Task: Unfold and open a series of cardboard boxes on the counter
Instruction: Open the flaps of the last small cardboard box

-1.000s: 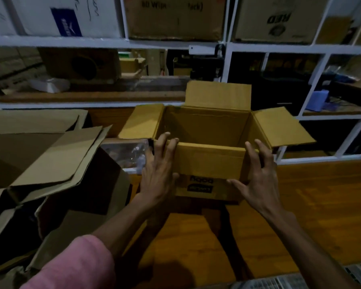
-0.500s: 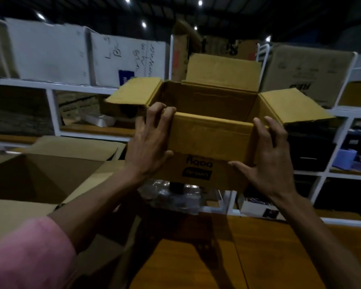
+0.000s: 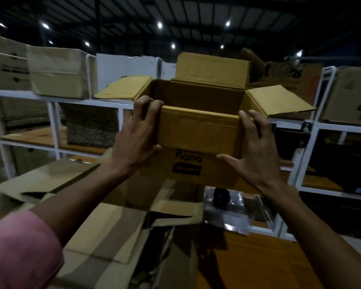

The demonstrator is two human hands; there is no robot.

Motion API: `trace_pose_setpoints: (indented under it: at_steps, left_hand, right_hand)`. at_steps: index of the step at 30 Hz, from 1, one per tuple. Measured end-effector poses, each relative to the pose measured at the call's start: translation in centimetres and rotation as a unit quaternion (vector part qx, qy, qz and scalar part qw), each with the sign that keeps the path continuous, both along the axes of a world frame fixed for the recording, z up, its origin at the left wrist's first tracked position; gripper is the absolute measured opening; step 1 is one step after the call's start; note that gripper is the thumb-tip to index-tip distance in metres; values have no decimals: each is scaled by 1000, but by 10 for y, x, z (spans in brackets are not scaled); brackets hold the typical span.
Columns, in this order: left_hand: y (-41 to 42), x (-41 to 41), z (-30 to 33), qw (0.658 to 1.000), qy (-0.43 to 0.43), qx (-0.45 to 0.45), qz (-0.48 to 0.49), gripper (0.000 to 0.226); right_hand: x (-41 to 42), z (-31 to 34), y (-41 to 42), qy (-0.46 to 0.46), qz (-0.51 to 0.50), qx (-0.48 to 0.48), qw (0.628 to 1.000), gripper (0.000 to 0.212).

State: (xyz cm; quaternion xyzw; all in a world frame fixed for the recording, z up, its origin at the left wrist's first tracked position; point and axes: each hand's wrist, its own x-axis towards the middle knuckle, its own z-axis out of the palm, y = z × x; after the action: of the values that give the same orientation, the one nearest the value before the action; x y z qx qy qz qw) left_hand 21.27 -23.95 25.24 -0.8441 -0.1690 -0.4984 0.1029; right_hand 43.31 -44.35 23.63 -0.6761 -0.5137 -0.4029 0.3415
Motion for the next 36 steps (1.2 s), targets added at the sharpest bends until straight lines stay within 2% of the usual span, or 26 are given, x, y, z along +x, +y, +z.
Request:
trace_pose_setpoints:
  at_steps: [9, 15, 21, 29, 34, 36]
  left_hand:
    - [121, -131, -8, 999, 29, -9, 41, 105]
    - [176, -175, -37, 996, 72, -38, 41, 107]
    - [205, -188, -84, 991, 104, -74, 27, 105]
    - [208, -167, -101, 987, 132, -87, 12, 108]
    - [209, -158, -125, 970, 191, -151, 11, 110]
    - [210, -156, -133, 953, 236, -186, 29, 114]
  right_hand:
    - [-123, -13, 130, 5, -9, -24, 1000, 114]
    - [-178, -40, 175, 23, -46, -95, 994, 111]
    - [-199, -80, 197, 46, -56, -149, 986, 112]
    - [-189, -98, 182, 81, -103, -183, 974, 113]
    - [-189, -107, 174, 117, -119, -260, 951, 113]
    - [-190, -114, 177, 131, -126, -296, 938, 111]
